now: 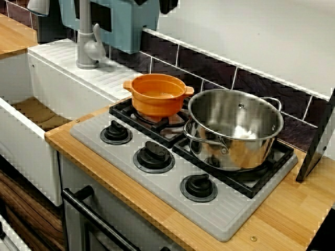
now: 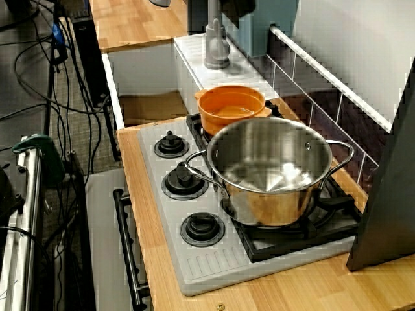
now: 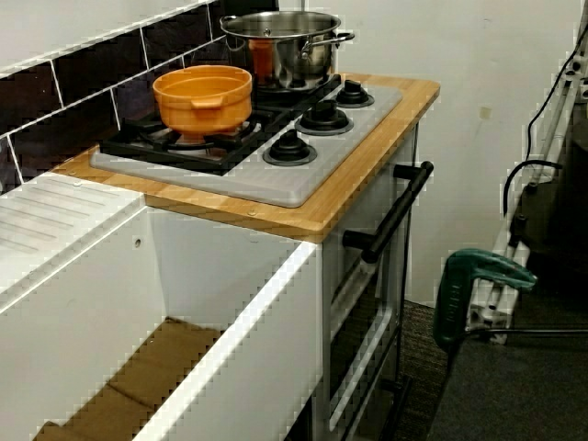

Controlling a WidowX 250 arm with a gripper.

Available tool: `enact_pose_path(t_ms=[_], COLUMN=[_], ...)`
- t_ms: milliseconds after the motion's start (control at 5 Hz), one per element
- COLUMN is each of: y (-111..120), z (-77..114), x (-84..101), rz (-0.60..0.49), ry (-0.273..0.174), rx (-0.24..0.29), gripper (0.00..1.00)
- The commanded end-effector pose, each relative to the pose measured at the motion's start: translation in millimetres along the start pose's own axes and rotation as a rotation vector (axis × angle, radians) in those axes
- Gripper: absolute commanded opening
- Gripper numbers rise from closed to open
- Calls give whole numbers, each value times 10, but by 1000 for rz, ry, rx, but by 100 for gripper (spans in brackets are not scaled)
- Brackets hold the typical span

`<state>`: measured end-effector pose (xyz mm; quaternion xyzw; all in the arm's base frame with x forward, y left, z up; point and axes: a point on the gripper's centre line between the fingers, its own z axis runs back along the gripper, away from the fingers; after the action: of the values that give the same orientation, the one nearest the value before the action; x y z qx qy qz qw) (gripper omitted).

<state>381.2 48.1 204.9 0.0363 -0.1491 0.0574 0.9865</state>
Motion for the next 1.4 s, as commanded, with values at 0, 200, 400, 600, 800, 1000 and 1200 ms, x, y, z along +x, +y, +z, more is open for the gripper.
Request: enact_pose_path(t_ms=[0, 200, 400, 600, 800, 1000, 1200], y=[8, 87, 139, 168, 172, 108, 49], z=[295, 229, 97, -112, -294, -459, -559], x=[-319, -395, -459, -524, -615, -668, -633], rz=[-56, -97, -194, -267, -287, -280, -254], ry=[-37, 7, 22, 46, 60, 58, 57], rx=[-58, -100, -145, -150, -128, -101, -78], gripper=[100, 100, 100, 100, 100, 100, 100])
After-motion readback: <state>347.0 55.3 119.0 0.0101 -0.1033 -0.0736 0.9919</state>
